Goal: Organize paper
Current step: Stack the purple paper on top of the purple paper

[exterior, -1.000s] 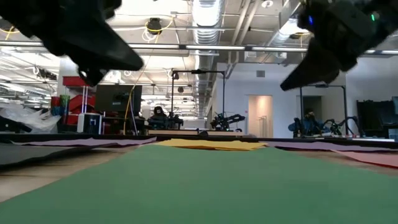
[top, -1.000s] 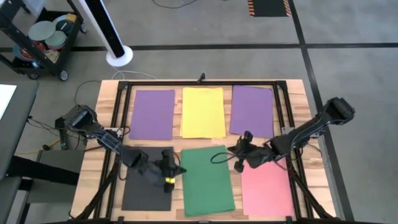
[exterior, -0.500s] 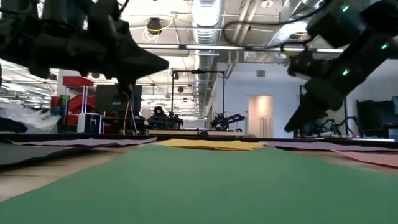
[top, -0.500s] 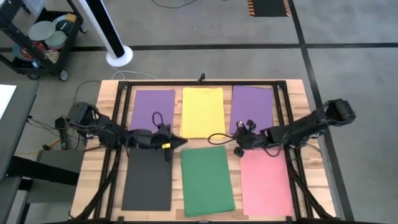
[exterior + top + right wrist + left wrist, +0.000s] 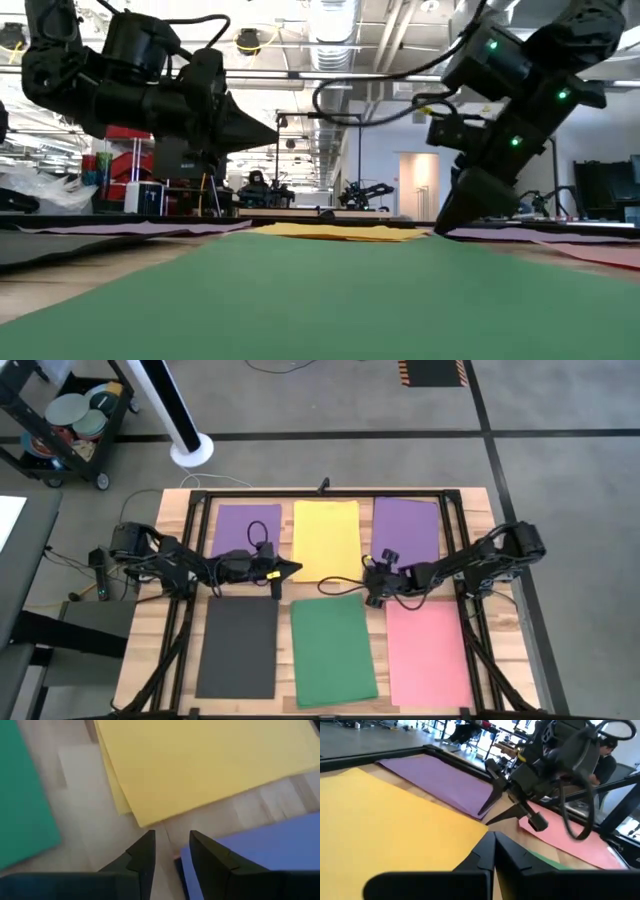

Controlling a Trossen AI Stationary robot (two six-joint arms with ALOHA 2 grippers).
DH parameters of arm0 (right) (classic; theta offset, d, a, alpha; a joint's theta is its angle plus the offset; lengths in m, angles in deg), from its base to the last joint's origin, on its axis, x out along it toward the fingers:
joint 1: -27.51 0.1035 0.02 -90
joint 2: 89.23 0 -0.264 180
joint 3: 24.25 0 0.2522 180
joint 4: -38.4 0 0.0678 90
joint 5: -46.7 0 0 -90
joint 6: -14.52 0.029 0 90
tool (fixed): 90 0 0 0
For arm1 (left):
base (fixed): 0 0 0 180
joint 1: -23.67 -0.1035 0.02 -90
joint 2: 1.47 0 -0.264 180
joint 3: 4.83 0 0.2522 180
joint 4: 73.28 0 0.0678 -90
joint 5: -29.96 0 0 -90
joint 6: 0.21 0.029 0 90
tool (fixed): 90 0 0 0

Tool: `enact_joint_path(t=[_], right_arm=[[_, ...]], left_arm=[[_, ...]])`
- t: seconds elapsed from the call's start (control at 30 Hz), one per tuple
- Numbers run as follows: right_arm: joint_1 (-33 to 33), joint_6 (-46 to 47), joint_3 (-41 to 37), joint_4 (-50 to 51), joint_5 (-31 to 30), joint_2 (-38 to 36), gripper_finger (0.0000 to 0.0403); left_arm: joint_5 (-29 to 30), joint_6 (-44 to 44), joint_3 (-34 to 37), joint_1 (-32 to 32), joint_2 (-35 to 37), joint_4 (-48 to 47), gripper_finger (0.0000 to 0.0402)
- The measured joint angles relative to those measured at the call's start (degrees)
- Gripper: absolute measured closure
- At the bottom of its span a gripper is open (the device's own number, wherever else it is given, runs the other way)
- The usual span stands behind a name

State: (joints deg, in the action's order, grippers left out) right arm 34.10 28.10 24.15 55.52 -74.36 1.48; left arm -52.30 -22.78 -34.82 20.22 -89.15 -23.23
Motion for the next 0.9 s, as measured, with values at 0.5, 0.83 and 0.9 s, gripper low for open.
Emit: enact_joint_path(t=[0.5,0.83,0.9], right_arm=[[0.0,3.43,5.1,8.88,-6.59,5.03,0.0362],[2.28,7.57,9.32,15.39,-6.4,2.61,0.0402],[2.98,8.41,10.54,16.71,-6.4,1.2,0.0402]], left_arm=[[0.04,1.97,-0.15,-0.54,0.0,-1.5,0.0401],[-4.88,4.36,-2.43,-0.72,0.0,-5.56,0.0401],[-6.03,6.76,-4.08,-1.18,0.0,-9.36,0.0401]])
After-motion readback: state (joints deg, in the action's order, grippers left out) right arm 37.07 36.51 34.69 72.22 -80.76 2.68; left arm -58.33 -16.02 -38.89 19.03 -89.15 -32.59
